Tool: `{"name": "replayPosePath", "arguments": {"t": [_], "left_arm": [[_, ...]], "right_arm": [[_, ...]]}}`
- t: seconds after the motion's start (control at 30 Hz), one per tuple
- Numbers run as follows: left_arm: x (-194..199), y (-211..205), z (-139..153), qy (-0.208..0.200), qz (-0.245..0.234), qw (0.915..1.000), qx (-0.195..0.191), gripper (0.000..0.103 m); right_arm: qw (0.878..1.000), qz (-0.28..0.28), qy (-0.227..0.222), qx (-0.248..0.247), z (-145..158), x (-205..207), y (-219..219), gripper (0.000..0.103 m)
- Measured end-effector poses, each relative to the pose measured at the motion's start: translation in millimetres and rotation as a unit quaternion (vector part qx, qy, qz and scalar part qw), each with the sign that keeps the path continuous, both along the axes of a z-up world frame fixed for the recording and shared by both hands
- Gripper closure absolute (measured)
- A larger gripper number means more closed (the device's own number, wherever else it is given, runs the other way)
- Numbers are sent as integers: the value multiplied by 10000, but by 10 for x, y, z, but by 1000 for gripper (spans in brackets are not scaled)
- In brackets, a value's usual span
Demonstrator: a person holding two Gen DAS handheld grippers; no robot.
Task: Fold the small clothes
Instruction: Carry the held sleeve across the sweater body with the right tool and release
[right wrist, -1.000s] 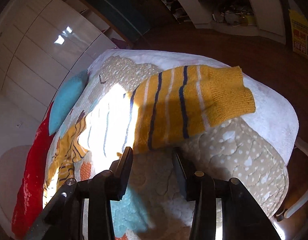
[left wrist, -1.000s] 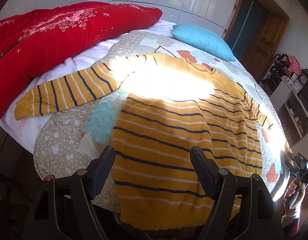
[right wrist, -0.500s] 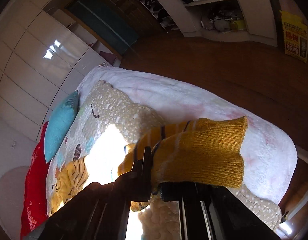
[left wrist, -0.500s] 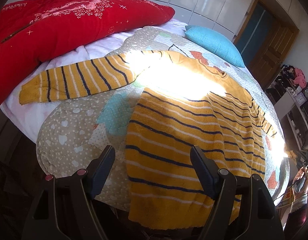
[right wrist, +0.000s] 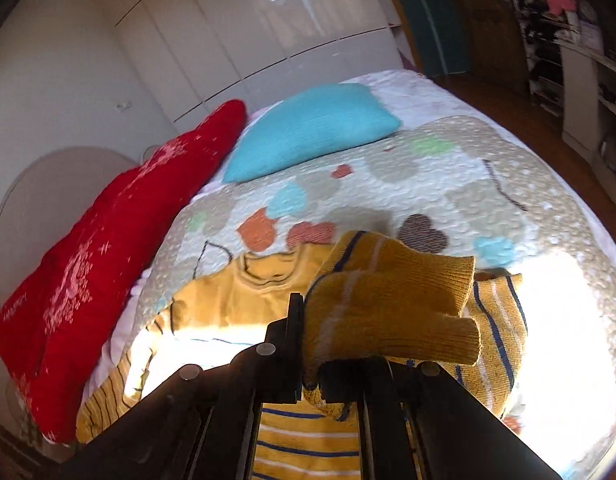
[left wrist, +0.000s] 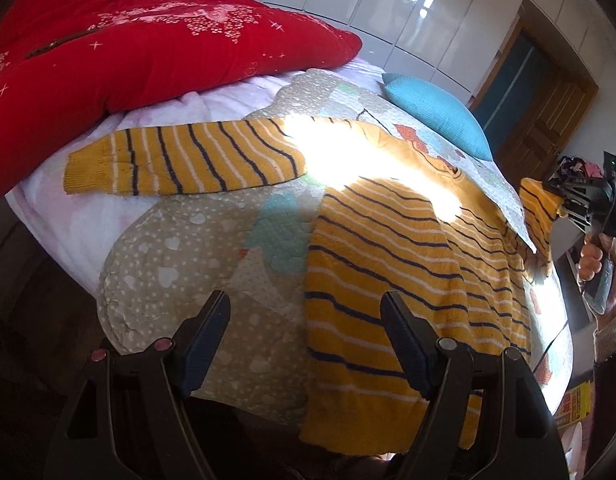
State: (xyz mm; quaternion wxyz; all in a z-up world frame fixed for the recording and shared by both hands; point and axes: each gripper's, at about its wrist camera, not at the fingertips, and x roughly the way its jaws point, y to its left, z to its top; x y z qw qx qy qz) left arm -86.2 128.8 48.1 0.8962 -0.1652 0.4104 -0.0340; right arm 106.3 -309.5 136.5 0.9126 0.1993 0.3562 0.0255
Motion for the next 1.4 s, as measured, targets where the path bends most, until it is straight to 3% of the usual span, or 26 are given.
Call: {"name": "replayPosePath", "arguments": {"t": [0.23,0.4,0.53,0.67,0.73,0.83,0.97,1.03,1.13,1.3,1.4], "left_arm": [[-94,429,-171,152,443,9986,-245,27],[-161,682,-286,273,731,9964,-330,27],[-197,830,-366,355,893,9945,-413,27],[-227,938,-432,391,992,9930,-502,27],[-235,967,-465,431,1025,9924,-523,27],[-254,998,-495,461,1038,9919,-575,27],[-276,1006,-486,416,1075,9916,-590,27],[-290,1020,-481,399,1099,9913,-604,27],[-308,1035,-474,428,1141,9909,-572,27],[-286,1096,-444,431,1272,9901,-403,27],[-207,1167,-435,444,1385,9888,-346,27]], "right_arm": [[9911,1053,580,-566,-573,706,1447,97],[9837,1351,931,-730,-962,1035,1962,97],[9742,1555,1056,-1248,-1109,1158,2331,92],[9672,1773,990,-1529,-1134,1160,2574,52],[9619,1920,906,-1725,-1130,1141,2730,42],[9417,2327,795,-2296,-1167,1068,3053,40],[8968,2798,501,-3391,-1289,851,3508,38],[8891,2781,388,-3613,-1318,754,3592,37],[8935,2697,240,-3583,-1276,604,3566,34],[9300,2435,157,-2750,-1098,295,3047,32],[9426,2115,179,-2578,-1057,123,2572,32]]}}
